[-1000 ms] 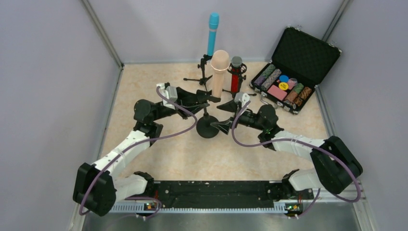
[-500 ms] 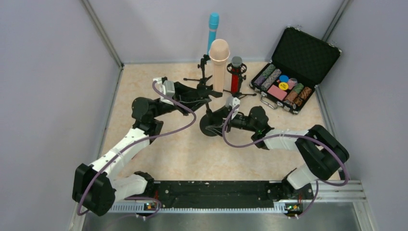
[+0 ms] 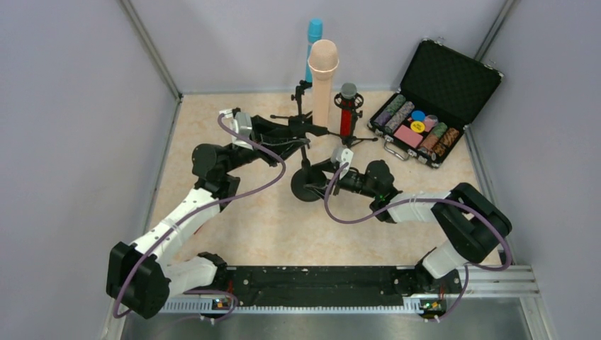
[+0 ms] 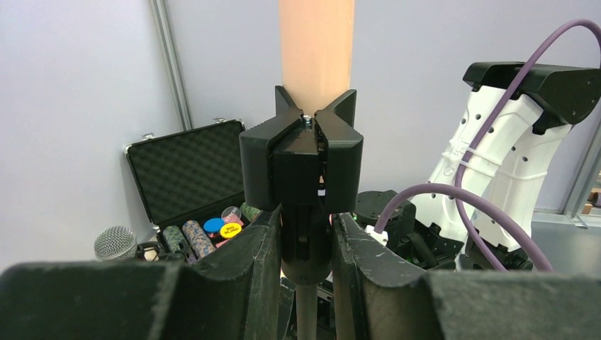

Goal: Attach the microphones to the stand

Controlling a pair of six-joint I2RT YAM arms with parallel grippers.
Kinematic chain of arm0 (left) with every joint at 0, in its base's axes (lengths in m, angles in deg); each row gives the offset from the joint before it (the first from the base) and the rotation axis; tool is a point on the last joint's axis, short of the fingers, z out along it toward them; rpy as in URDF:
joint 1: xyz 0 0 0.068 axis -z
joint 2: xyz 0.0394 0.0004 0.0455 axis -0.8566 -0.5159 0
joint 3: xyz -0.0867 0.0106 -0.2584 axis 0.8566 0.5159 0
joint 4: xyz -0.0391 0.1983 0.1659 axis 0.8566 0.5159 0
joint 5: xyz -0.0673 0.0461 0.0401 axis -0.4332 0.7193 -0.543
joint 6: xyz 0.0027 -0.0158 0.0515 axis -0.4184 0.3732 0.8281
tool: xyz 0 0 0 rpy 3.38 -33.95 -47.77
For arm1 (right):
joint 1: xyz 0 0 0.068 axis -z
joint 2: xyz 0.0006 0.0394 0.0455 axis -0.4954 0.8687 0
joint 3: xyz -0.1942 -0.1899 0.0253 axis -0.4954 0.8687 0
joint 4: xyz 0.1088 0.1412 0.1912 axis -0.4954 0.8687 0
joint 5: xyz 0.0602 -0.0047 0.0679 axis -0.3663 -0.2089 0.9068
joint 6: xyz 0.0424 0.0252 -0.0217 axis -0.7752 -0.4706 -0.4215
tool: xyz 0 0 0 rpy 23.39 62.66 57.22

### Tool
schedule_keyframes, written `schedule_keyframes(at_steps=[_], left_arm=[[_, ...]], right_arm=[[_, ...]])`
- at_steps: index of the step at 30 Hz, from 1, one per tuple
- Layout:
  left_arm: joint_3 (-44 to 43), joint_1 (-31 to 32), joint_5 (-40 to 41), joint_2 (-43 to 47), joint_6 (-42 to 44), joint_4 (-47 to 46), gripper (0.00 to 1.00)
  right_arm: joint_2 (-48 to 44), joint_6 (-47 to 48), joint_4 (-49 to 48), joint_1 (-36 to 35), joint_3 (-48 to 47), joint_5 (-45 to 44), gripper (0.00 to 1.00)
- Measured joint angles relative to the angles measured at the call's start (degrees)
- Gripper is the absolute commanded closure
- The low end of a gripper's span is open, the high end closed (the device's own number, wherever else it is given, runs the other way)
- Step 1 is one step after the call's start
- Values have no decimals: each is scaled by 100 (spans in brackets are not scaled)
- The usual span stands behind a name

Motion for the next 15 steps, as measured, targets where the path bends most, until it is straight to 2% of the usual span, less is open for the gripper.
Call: schedule_keyframes(at_steps=[9,15], left_arm=[[127,2,190,28,273,15,100],[282,0,404,-28,518,17,100]], right_arm=[[-76,24,201,0,-2,-57,22],[-437,-81,352,0,-4,-55,17]])
